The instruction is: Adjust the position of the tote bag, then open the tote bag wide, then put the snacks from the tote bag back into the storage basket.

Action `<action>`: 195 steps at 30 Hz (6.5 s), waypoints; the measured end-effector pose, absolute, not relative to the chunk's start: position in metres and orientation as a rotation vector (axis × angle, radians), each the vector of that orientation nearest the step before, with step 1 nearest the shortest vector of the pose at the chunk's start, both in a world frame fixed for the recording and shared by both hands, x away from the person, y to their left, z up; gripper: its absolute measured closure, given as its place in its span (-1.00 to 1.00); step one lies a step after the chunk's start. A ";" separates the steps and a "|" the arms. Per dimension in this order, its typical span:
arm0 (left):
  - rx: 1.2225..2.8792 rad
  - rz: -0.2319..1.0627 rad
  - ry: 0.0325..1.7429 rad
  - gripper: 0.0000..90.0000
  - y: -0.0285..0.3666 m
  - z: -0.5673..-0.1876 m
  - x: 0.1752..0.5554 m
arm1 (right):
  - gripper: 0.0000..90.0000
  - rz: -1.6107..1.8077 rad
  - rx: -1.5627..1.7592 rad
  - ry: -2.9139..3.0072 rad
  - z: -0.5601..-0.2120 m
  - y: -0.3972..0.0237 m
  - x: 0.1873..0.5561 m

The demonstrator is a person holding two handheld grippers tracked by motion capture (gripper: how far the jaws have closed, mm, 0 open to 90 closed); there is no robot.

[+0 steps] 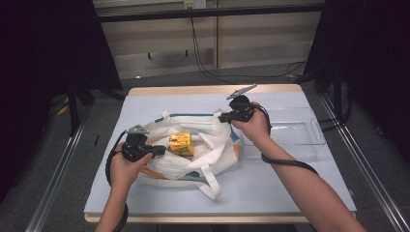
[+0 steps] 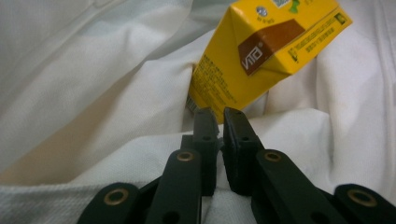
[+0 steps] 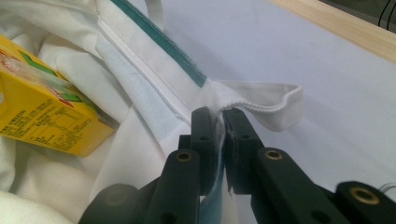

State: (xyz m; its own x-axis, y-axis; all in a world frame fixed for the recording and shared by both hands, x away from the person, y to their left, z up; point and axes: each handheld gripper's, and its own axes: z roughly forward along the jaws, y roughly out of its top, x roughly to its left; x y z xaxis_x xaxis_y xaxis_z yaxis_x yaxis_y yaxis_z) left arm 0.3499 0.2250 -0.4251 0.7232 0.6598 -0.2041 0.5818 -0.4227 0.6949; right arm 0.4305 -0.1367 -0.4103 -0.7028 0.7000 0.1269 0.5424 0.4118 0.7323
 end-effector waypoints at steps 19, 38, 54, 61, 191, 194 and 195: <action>2.150 0.145 0.939 0.90 0.223 -0.445 0.338 | 0.84 1.089 1.134 2.473 -0.426 -0.136 0.435; 2.089 0.196 0.971 0.36 0.219 -0.426 0.341 | 0.31 1.124 1.037 2.457 -0.413 -0.139 0.424; 2.080 0.289 1.020 -0.34 0.218 -0.404 0.344 | -0.22 1.165 0.886 2.464 -0.380 -0.140 0.404; 2.083 0.302 1.041 -0.54 0.217 -0.399 0.344 | -0.33 1.176 0.841 2.474 -0.369 -0.133 0.398; 2.108 0.240 1.007 -0.81 0.199 -0.407 0.352 | 0.13 0.986 0.629 2.872 -0.305 -0.108 0.393; 2.103 0.235 1.005 -0.81 0.198 -0.407 0.352 | 0.13 0.976 0.623 2.875 -0.302 -0.111 0.393; 2.130 0.236 0.989 -0.81 0.198 -0.407 0.352 | 0.13 0.973 0.619 2.878 -0.300 -0.113 0.394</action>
State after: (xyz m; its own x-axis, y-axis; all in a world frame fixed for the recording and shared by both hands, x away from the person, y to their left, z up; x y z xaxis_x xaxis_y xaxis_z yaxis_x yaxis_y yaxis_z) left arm 0.3518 0.1983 -0.4066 0.6824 0.7172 -0.1409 0.5765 -0.4096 0.7070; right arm 0.3936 -0.1130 -0.3001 -0.9195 0.3834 0.0871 0.3575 0.7233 0.5907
